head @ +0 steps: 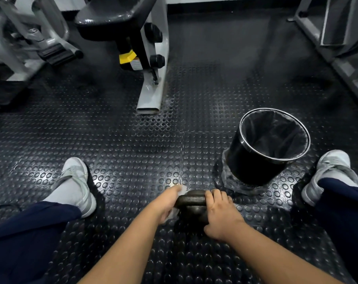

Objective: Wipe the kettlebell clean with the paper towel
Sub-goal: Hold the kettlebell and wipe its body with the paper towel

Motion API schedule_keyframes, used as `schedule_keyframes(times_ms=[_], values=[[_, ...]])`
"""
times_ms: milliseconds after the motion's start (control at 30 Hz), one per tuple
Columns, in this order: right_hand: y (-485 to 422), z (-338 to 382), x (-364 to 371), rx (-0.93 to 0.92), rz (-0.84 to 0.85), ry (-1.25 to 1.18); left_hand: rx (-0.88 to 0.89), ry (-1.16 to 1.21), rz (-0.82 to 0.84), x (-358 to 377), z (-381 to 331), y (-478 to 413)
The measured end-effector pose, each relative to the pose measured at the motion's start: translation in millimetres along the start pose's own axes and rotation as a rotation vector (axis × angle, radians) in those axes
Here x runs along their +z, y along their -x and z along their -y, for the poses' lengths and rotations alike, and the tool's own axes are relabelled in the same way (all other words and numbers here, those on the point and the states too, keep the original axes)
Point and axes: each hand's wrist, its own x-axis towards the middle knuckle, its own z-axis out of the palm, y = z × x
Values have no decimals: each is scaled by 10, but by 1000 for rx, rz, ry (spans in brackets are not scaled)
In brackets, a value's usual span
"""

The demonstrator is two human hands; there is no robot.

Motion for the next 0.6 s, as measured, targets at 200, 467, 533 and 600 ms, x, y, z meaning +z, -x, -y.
schedule_keyframes(times_ms=[200,467,533,600], values=[[-11,55,-15,-3,-15,26,59,-45,-53,-40,42,-129],[-3,10,-5,-3,-21,25,43,-7,-5,-114,90,-8],[-9,5,9,-5,-20,21,81,-117,-41,-281,122,-28],[-23,13,15,-11,-20,22,125,-253,-6,-395,85,-30]])
